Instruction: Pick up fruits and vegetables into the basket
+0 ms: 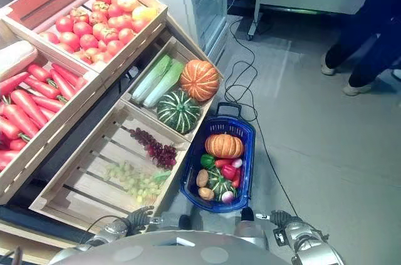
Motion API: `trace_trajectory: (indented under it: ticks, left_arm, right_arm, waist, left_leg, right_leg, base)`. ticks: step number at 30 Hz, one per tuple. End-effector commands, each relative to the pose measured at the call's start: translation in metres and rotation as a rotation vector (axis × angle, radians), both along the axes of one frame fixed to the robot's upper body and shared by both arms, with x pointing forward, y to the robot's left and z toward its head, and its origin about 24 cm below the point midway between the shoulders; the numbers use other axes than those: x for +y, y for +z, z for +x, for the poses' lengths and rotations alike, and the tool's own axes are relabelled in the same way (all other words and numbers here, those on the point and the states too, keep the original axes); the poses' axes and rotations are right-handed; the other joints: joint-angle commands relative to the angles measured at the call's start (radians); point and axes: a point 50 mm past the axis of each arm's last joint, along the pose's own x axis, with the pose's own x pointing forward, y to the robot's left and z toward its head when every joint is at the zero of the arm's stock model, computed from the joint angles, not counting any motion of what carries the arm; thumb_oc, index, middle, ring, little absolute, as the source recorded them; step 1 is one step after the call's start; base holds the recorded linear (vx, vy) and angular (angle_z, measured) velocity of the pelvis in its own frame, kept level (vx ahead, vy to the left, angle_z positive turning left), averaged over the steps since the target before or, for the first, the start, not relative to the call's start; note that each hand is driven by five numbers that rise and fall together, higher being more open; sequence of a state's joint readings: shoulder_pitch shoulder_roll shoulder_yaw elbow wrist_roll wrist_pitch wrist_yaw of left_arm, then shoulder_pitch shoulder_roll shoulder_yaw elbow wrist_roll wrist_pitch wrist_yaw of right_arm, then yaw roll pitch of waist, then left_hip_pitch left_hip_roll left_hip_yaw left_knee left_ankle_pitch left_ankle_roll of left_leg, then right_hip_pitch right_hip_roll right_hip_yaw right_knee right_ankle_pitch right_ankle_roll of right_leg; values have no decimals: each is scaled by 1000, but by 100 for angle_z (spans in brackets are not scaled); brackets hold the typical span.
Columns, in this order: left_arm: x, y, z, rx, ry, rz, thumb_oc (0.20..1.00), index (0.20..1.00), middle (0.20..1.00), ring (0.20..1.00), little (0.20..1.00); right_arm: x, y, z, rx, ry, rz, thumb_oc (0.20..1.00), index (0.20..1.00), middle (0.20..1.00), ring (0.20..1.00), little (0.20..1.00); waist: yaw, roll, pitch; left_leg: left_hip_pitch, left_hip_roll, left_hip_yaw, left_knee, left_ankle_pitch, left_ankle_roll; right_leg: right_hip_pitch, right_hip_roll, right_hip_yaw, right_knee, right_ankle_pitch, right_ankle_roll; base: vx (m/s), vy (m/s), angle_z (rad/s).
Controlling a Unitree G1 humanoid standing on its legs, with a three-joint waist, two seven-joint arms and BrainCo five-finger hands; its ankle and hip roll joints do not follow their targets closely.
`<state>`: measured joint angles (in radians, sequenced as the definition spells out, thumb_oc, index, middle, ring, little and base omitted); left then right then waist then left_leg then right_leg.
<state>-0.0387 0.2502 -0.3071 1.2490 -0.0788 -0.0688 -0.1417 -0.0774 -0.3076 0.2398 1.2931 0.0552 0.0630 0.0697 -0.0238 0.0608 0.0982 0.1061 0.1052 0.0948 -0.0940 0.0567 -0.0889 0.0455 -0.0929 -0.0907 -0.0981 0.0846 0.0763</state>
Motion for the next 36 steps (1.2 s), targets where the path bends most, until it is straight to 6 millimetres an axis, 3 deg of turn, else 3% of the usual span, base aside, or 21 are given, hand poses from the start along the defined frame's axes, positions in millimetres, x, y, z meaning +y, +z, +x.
trace_trajectory:
  ticks: [1,23,36]
  left_arm:
    - [9,4,16,-11,1,30,1000,1000,1000,1000,1000]
    - [8,5,17,-33,33,35,1000,1000,1000,1000,1000]
    - [19,9,22,-115,129,96,1000,1000,1000,1000,1000]
  right_arm:
    - [0,3,15,-14,21,-18,1000,1000,1000,1000,1000]
    - [1,2,12,-9,12,-14,1000,1000,1000,1000,1000]
    - [-6,4,13,-14,-11,-25,1000,1000,1000,1000,1000]
  waist:
    - [4,-38,40]
    - [6,-40,35]
    - [10,-35,53]
  left_leg:
    - [9,-31,-19,7,-88,29]
    - [17,-33,-29,7,-91,31]
    - [0,-33,-32,7,-82,25]
  right_leg:
    - [75,-26,-59,11,-100,30]
    - [83,-22,-59,16,-107,25]
    - [68,-25,-56,11,-96,30]
  base:
    - [-106,92,-13]
    - [1,-1,1]
    - [0,0,0]
